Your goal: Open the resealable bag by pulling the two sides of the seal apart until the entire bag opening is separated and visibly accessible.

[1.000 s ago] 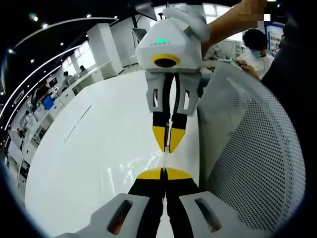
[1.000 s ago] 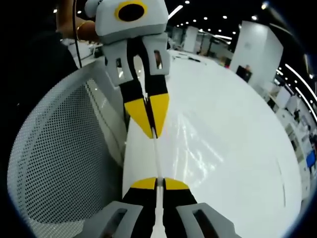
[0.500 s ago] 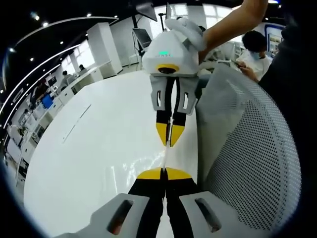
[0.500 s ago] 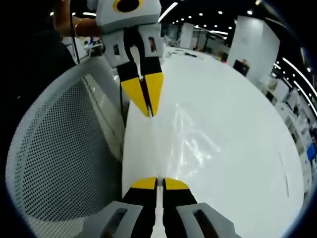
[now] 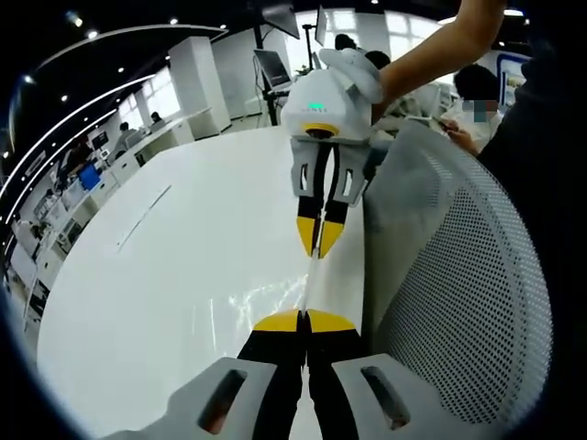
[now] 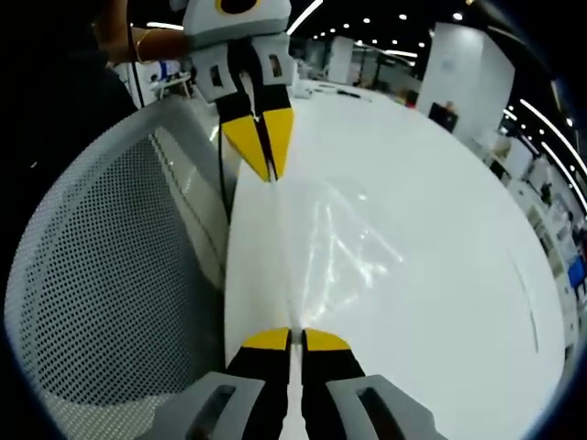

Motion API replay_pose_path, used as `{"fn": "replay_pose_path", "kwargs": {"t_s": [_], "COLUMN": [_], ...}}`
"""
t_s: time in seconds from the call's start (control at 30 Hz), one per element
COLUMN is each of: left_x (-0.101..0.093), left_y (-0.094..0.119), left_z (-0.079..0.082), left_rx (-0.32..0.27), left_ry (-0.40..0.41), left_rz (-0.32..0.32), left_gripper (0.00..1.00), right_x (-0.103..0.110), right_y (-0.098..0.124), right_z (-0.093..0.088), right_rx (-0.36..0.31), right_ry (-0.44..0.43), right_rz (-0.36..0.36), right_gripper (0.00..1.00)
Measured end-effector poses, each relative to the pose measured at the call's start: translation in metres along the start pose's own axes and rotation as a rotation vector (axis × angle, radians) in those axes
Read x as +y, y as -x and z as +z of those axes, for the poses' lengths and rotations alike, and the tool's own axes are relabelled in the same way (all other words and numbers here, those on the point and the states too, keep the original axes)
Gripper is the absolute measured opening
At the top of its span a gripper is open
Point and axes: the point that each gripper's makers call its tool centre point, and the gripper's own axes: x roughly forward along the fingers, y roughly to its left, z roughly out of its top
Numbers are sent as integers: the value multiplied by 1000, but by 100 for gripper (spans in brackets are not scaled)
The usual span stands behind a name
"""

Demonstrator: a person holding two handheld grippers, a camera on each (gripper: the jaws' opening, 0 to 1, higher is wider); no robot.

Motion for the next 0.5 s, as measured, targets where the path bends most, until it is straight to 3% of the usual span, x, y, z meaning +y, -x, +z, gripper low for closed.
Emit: {"fn": "replay_pose_path", "kwargs": {"t_s": [0.13,0.4,0.5], "left_x": [0,-1,-3], "left_y": [1,0,0], "left_z": [-2,-2,-3], "left_rx": [2,5,7], "left_ry": [5,9,5], "left_rz": [0,-8,-18], "left_gripper": [0,0,0], "right_x": [2,2,3], "right_y": [-1,-1,-2], "right_z": [-8,-5,-5], "right_rx": [23,1,-16], "right_ry": [-3,-40,-99], "right_rz": [0,-5,-2], "right_gripper": [0,0,0]}}
